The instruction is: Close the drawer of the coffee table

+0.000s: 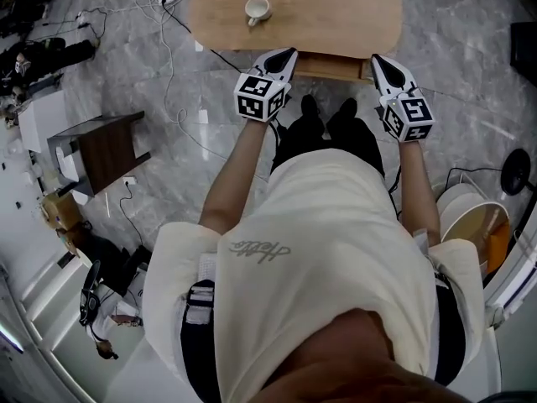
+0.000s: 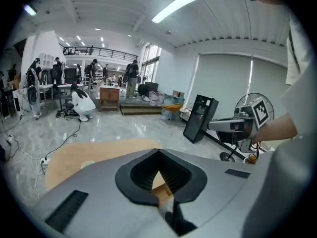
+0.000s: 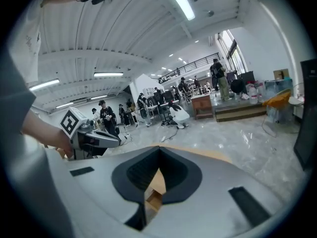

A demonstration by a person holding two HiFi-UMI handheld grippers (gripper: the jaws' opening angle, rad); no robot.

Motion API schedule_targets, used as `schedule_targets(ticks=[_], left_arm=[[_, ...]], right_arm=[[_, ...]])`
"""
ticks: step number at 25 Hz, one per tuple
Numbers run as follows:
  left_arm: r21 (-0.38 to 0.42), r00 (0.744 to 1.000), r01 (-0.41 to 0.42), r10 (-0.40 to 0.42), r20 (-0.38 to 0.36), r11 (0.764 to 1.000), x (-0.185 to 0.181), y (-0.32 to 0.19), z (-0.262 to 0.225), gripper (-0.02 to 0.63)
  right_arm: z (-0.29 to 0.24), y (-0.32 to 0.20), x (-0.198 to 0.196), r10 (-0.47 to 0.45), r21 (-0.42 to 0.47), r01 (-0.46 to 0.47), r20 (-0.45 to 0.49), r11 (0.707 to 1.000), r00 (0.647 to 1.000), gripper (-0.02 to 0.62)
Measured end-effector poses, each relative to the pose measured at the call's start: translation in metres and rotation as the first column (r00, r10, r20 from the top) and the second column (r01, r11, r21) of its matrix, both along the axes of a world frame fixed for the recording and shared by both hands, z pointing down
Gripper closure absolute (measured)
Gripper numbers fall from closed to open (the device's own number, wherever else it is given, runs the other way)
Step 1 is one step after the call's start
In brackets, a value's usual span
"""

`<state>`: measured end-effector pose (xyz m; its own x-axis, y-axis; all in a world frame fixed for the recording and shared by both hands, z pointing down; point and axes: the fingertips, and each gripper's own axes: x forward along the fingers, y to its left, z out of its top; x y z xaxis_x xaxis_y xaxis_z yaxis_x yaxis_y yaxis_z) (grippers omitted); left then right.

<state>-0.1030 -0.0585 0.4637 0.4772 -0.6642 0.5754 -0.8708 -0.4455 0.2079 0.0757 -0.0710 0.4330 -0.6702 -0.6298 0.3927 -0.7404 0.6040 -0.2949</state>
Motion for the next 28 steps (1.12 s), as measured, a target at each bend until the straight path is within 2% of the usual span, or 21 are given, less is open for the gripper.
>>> schedule_targets(ticks=[6,11,16,19,21,23,26,28], left_arm=[[-0.087,0.999,0.023,-0.025,-0.022,0.996,-0.029,0.014,0.053,0.601],[-0.177,0.998,0.046,-0.052,-0.031,0.983,-0.055,0.026,0.108,0.601],[-0.224,0.997,0.068,-0.073,-0.015,0.972,-0.066,0.02,0.153,0.601],[-0.257,0.998,0.059,-0.066,-0.018,0.964,-0.07,0.017,0.185,0.601],[-0.291,0.998,0.054,-0.061,-0.015,0.955,-0.073,0.018,0.214,0.601],[-0.325,0.999,0.042,-0.043,0.003,0.945,-0.074,0.019,0.246,0.601],[-0.366,1.0,0.022,-0.012,0.029,0.93,-0.074,0.027,0.292,0.601],[-0.396,0.999,0.033,-0.022,0.031,0.918,-0.077,0.034,0.321,0.601]], right_arm=[[0.029,0.014,-0.034,-0.049,-0.078,0.047,-0.027,0.996,0.998,0.6],[0.082,0.033,-0.052,-0.009,-0.236,0.0,-0.034,0.972,0.999,0.6],[0.163,0.061,-0.036,0.086,-0.413,-0.121,-0.102,0.903,0.991,0.6],[0.217,0.072,-0.02,0.131,-0.502,-0.207,-0.183,0.84,0.974,0.6],[0.251,0.078,-0.015,0.127,-0.551,-0.234,-0.226,0.801,0.966,0.6],[0.282,0.083,-0.014,0.068,-0.58,-0.217,-0.267,0.785,0.961,0.6],[0.331,0.105,-0.014,-0.102,-0.623,-0.131,-0.325,0.771,0.94,0.6],[0.361,0.119,-0.018,-0.209,-0.668,-0.061,-0.317,0.742,0.925,0.6]])
